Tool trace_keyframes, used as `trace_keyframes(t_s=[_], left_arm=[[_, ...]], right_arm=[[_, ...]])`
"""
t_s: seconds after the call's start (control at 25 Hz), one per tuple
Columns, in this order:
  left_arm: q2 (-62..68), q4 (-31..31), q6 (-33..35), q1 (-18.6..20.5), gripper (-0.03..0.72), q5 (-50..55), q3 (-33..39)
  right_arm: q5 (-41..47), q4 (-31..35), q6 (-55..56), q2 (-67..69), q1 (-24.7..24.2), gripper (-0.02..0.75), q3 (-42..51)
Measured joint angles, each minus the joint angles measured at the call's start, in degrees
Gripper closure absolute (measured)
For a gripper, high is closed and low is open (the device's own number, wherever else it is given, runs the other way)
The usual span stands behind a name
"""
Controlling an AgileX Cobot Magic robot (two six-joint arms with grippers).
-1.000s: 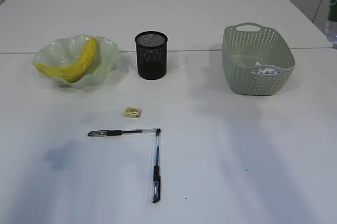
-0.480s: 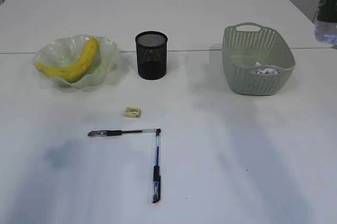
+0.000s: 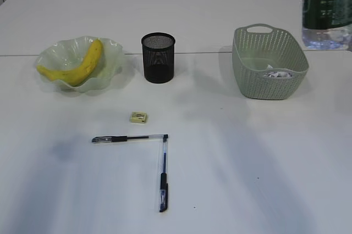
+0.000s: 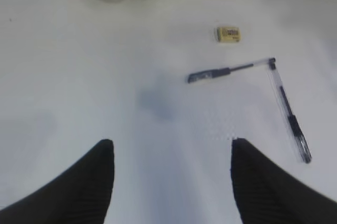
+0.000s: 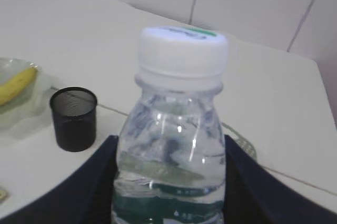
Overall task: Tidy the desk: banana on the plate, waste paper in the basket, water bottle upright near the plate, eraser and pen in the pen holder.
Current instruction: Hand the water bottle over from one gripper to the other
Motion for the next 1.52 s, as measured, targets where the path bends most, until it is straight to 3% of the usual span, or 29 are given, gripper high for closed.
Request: trace_keyframes(t_s=[0.2,0.72,1.04,1.24,1.52], left_arm=[[0.0,0.0,1.5,0.0,0.192,-10.8,0.0],[0.2,-0.4,7.1,0.0,0.192,-37.7,0.2],[0.2,4.4,7.4,-0.5,0.192,-39.0,0.2],[0.2,6.3,10.1,-6.6,0.192,-33.7,-0.4],[2.7,6.4,11.8,-20.2,0.192,-31.2,-0.4]], right_arm=[[0.0,2.1,-1.6,0.0,4.2,0.364,0.0],[0.0,4.1,-1.7,0.1,4.3,0.364,0.0],[0.0,4.2,-1.8,0.1,4.3,0.364,0.0],[0.0,4.2,-1.8,0.3,4.3,0.364,0.0],[0.0,4.6,-2.0,1.4,5.1,0.364,0.0]])
